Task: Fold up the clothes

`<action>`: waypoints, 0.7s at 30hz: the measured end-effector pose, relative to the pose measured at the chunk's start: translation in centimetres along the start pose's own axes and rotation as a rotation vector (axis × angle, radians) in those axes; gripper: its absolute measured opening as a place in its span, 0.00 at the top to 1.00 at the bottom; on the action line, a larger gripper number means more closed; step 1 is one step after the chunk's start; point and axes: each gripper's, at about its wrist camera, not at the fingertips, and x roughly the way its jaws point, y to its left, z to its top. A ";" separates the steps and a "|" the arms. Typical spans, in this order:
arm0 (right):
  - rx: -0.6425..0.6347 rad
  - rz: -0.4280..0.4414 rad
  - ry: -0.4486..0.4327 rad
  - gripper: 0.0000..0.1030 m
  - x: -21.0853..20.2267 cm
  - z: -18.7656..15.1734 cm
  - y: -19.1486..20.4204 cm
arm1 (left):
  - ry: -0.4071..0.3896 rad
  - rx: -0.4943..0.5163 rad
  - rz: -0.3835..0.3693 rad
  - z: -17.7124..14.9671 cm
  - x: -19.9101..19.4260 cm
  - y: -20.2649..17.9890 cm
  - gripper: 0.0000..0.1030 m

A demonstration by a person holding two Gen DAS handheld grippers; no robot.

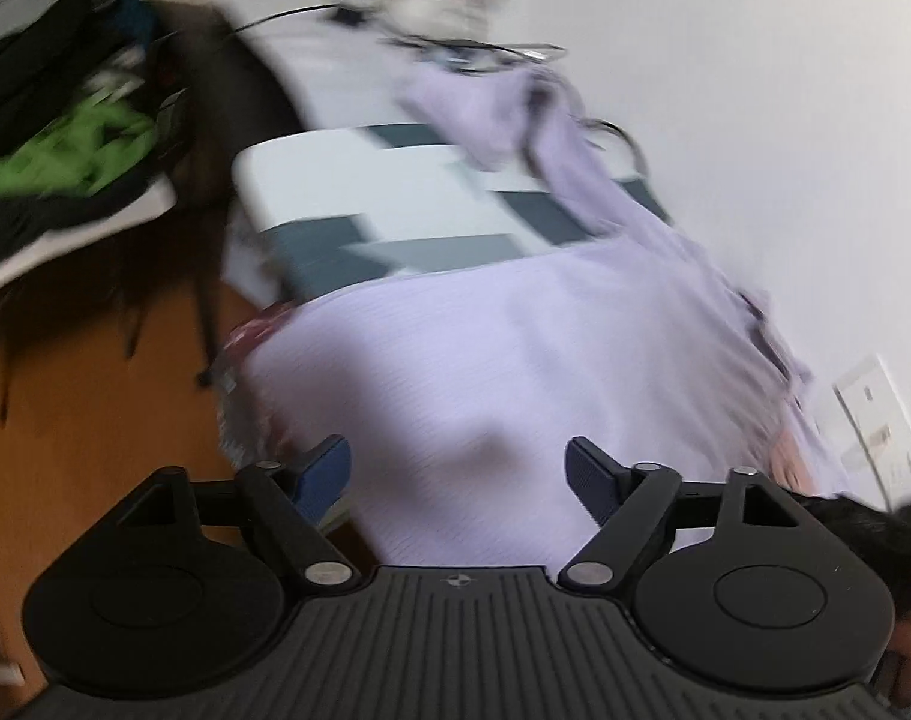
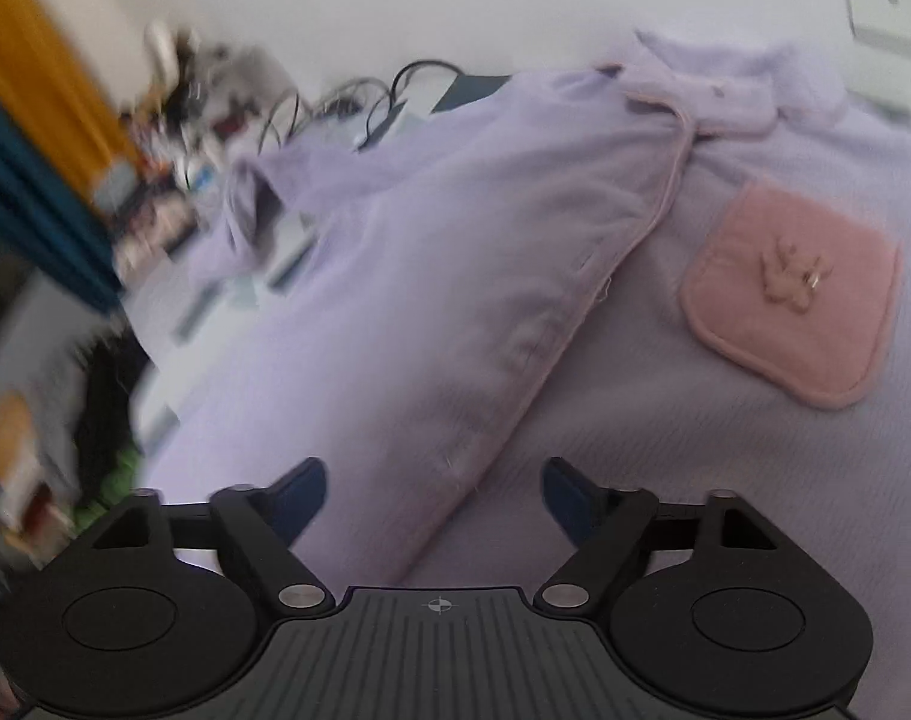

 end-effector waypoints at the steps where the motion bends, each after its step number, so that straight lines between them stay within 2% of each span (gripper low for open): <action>1: -0.008 -0.041 -0.009 0.19 -0.2 -0.3 0.5 | 0.008 0.044 -0.017 0.4 0.4 -0.9 0.07; 2: -0.012 -0.080 -0.019 0.17 -0.4 -0.5 0.9 | 0.014 0.089 -0.034 0.7 0.8 -1.8 0.05; 4: 0.045 -0.124 -0.056 0.04 -1.2 -0.8 1.0 | 0.019 0.173 -0.068 1.1 1.3 -3.5 0.03; 6: 0.111 -0.181 -0.108 0.01 -2.1 -1.1 1.0 | 0.026 0.249 -0.096 1.6 1.8 -4.8 0.01; 7: 0.138 -0.216 -0.132 0.01 -2.6 -1.3 1.2 | 0.032 0.284 -0.109 1.9 2.0 -5.3 0.01; 13: 0.346 -0.282 -0.142 0.01 -4.7 -3.2 0.0 | 0.120 0.509 -0.164 2.9 5.0 -7.7 0.01; 17: 0.454 -0.389 -0.186 0.01 -7.6 -6.7 -0.6 | 0.155 0.667 -0.239 2.9 6.5 -10.7 0.01; 21: 0.608 -0.462 -0.205 0.01 -10.8 -11.4 -2.4 | 0.211 0.738 -0.321 1.6 7.8 -14.0 0.01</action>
